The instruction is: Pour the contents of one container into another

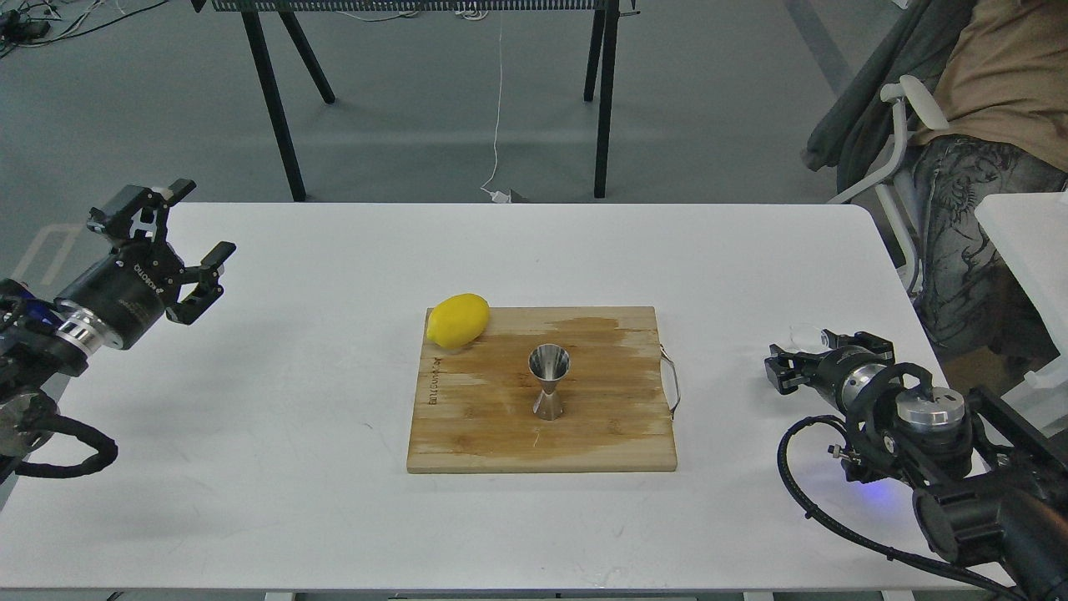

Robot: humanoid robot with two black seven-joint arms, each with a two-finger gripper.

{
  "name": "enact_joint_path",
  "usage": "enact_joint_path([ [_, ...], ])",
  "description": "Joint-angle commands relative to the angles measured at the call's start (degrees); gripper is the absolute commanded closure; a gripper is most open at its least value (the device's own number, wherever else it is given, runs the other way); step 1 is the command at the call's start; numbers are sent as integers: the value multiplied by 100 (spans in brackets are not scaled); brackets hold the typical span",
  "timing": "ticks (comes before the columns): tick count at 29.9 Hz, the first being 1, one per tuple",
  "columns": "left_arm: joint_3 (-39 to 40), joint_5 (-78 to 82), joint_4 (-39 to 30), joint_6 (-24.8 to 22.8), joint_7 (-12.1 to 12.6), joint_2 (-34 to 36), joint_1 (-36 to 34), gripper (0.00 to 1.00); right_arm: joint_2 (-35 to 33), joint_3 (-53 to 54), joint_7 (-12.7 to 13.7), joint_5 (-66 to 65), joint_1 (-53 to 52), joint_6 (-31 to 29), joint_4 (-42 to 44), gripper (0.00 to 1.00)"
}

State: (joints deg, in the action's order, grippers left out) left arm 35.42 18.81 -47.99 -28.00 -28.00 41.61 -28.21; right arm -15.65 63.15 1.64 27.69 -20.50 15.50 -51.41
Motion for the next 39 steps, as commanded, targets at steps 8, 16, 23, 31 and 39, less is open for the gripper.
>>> enact_joint_path([
  [8, 0, -9, 70, 0, 0, 5, 0, 8, 0, -4, 3, -1, 2, -108, 17, 36],
  [16, 9, -9, 97, 0, 0, 5, -9, 8, 0, -4, 3, -1, 2, -117, 17, 41],
  [23, 1, -9, 97, 0, 0, 5, 0, 8, 0, -13, 3, -1, 2, -126, 17, 44],
  [31, 9, -9, 105, 0, 0, 5, 0, 8, 0, -13, 3, -1, 11, -143, 17, 46],
  [39, 0, 0, 105, 0, 0, -4, 0, 8, 0, -13, -23, -9, 38, -284, 9, 48],
])
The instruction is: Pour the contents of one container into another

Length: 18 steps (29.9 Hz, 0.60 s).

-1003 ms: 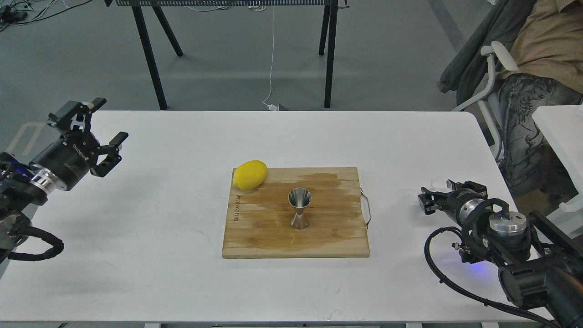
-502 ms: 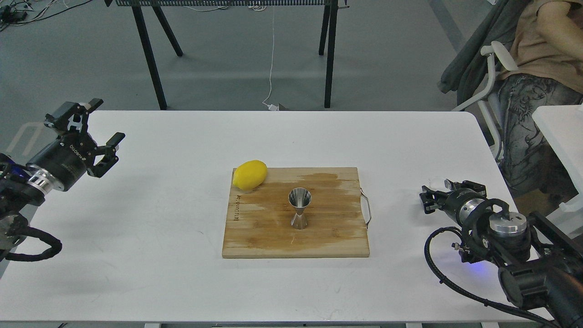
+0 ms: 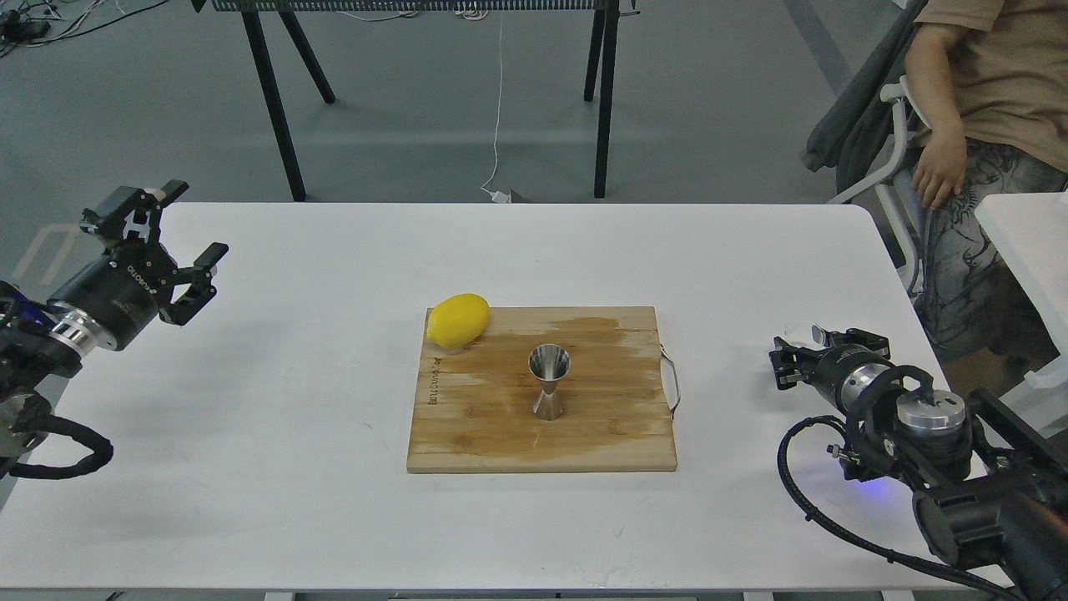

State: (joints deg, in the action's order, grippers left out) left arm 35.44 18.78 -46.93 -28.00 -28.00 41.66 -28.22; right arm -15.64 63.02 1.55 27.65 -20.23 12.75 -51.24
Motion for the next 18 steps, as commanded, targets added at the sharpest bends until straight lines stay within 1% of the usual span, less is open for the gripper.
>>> enact_joint_path([
  [1, -2, -6, 0, 0, 0, -9, 0, 8, 0, 0, -14, -6, 11, -9, -26, 48],
  [8, -2, 2, 8, 0, 0, -9, 0, 8, -9, 9, -40, -111, -16, -290, -263, 49],
  [14, -2, 2, 8, 0, 0, -9, 0, 8, -70, 17, -119, -506, -16, -606, -983, 49],
  [18, -2, 2, 8, 0, 0, -9, 0, 8, -70, 26, -128, -901, 19, -1036, -1432, 49],
])
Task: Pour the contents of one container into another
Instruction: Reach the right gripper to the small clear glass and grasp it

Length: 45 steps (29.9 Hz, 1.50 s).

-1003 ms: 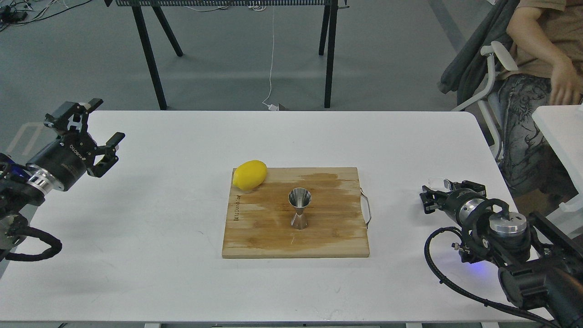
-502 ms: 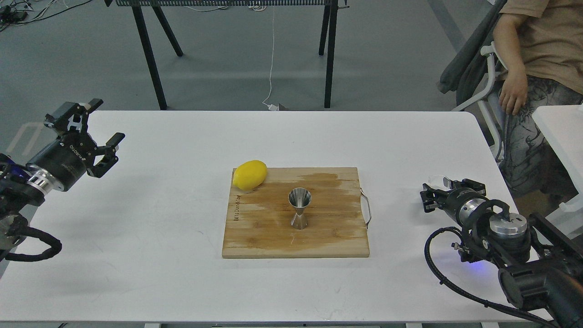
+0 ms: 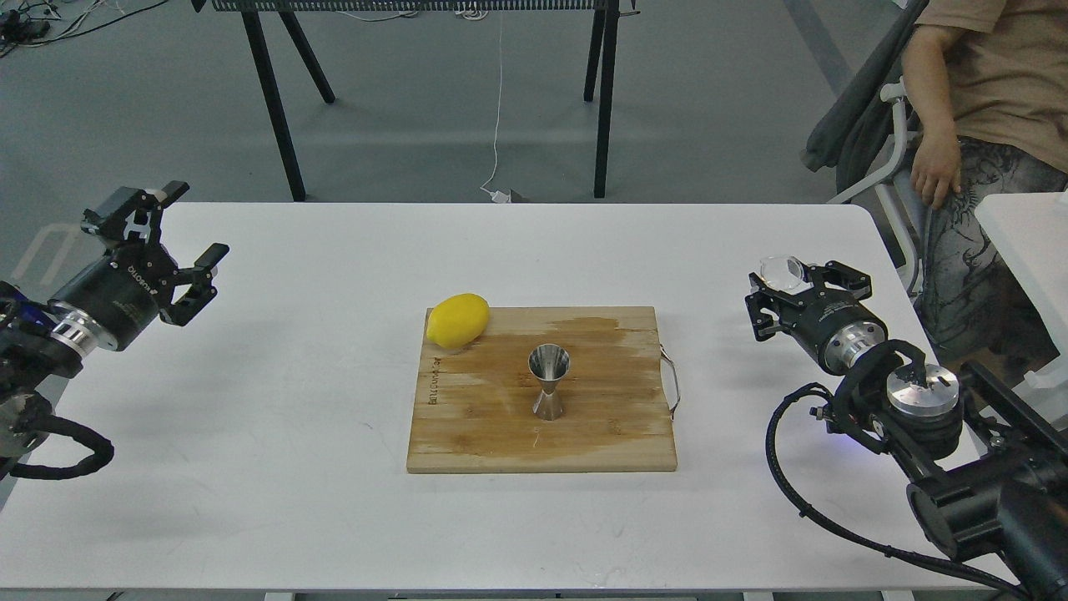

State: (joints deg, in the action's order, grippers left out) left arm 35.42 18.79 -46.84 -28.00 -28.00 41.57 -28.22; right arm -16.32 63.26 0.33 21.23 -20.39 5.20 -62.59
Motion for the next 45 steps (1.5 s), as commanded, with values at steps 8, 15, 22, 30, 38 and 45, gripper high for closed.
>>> enact_joint_path([
  [8, 0, -7, 0, 0, 0, 0, 0, 8, 50, -85, 11, -1339, 193, -1073, -1097, 50],
  [15, -9, 1, 0, 0, 0, 0, 0, 8, 50, -586, -7, -2236, 184, -1539, -1238, 51],
  [22, -9, 1, 0, 0, 0, -9, -17, 8, 68, -832, -7, -3387, 211, -1777, -1378, 51],
  [30, -9, 1, 0, 0, 0, -97, -26, 8, 278, -1078, -7, -4354, 193, -1777, -1502, 51],
  [38, -9, 1, 0, 0, 0, -97, -17, 8, 568, -1263, -16, -5338, 184, -1777, -1502, 51],
  [45, -9, 1, 0, 0, 0, -114, -17, 8, 709, -1421, -24, -5972, 141, -1777, -1493, 51],
])
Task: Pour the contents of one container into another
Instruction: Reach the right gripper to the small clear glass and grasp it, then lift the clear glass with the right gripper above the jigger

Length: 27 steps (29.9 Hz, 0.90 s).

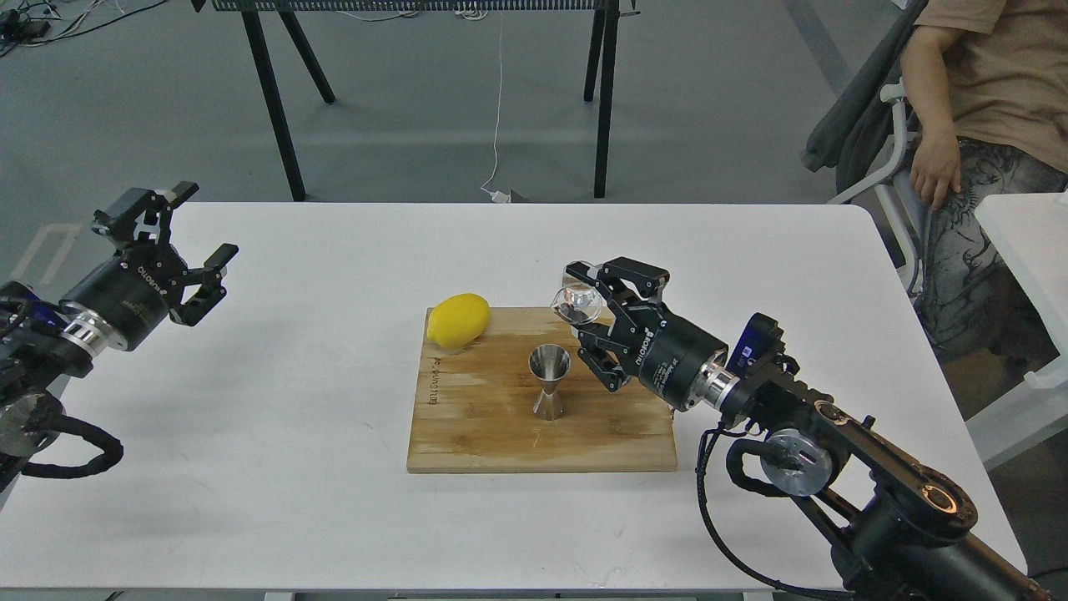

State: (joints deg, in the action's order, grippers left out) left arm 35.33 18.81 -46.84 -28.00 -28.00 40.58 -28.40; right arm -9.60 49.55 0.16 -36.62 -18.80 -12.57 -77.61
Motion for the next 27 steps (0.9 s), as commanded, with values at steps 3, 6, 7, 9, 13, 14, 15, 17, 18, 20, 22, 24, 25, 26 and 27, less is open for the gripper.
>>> enact_joint_path([
  [3, 0, 0, 0, 0, 0, -15, 1, 8, 37, -77, -34, -240, -27, 1, 9, 51],
  [6, 0, 0, 0, 0, 0, -15, 10, 8, 37, -86, -34, -441, -27, 1, 9, 51],
  [7, -9, 0, 0, 0, 0, -15, 10, 8, 37, -86, -34, -547, -27, 1, 9, 51],
  [9, -9, 0, 0, 0, 0, -24, 10, 8, 37, -86, -34, -714, -27, 1, 9, 51],
  [13, 0, 0, 0, 0, 0, -15, 10, 8, 28, -86, -34, -785, -36, 1, 18, 51],
  [14, 0, 0, 0, 0, 0, -24, 10, 8, 28, -86, -34, -794, -36, 1, 18, 51],
  [15, 0, 0, 0, 0, 0, -24, 10, 8, 20, -95, -34, -838, -45, 1, 18, 51],
  [17, -9, 0, 0, 0, 0, -24, 10, 8, 28, -130, -42, -1004, -54, 1, 18, 51],
  [18, 0, 0, 0, 0, 0, -24, 10, 8, 28, -174, -43, -1083, -54, 9, 18, 51],
  [20, -9, 0, 0, 0, 0, -24, 10, 8, 28, -227, -60, -1146, -63, 9, 18, 51],
  [22, 0, 0, 0, 0, 0, -24, 10, 8, 28, -253, -60, -1163, -89, 9, 18, 51],
  [24, 0, 0, 0, 0, 0, -24, 10, 8, 28, -314, -69, -1198, -124, 9, 18, 52],
  [25, 0, 0, 0, 0, 0, -24, 10, 8, 28, -350, -78, -1242, -142, 18, 27, 52],
  [26, 0, 0, 0, 0, 0, -24, 10, 8, 28, -359, -78, -1277, -168, 18, 27, 52],
  [27, 0, 0, 0, 0, 0, -24, 10, 8, 28, -376, -78, -1312, -177, 27, 27, 52],
])
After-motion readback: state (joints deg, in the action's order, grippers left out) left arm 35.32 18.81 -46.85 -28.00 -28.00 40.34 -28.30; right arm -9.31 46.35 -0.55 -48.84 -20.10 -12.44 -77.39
